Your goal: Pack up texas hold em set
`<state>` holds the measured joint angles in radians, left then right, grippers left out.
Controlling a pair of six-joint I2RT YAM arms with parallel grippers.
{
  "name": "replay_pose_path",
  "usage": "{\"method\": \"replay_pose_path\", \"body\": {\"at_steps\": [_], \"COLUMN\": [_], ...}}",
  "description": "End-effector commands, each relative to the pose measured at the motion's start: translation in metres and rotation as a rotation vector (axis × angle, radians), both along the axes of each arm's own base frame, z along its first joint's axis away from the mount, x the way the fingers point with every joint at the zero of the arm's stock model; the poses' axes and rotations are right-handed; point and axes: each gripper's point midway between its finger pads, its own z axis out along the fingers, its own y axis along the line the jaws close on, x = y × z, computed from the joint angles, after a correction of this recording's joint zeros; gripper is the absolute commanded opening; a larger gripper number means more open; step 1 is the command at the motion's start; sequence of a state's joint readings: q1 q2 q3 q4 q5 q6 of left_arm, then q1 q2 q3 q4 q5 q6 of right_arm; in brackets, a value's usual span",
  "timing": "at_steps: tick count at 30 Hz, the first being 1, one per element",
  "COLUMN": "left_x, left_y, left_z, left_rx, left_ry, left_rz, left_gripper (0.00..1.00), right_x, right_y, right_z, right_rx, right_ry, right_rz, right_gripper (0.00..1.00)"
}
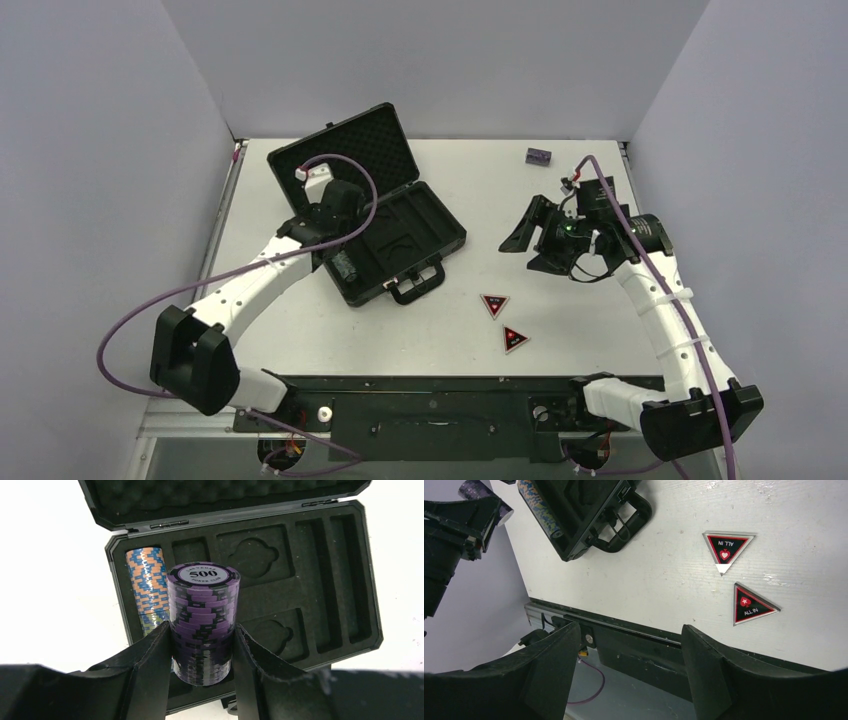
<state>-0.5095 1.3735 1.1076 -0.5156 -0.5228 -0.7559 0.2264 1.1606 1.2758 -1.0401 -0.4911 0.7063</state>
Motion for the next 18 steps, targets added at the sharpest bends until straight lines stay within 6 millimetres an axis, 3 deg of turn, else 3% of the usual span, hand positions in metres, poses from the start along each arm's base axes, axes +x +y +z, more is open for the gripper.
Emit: {"method": "replay_pose_path", "body": {"at_steps": [1,9,18], "left_x": [0.021,0.031,0.038], "left_y": [-0.011,-0.018,-0.014], "left_z": [0.01,-0.03,-0.049], "left_rx": [-0.132,-0.126,-0.087], "left_ry": [-0.005,0.072,0.106], "left_rz": [0.07,0.063,0.063], "left_gripper": [0.0,0.0,0.0], "right_x": [0.001,-0.009,-0.014], "right_y": [-0.003,-0.011,-0.014], "right_z": [0.0,-0.007,-0.009], "right_rx": [-0.009,-0.019,-0.018], "right_ry": [-0.019,-0.007,-0.005], "right_rz": [0.011,-0.008,-0.018], "right_gripper": [0.69,0.69,0.69]}}
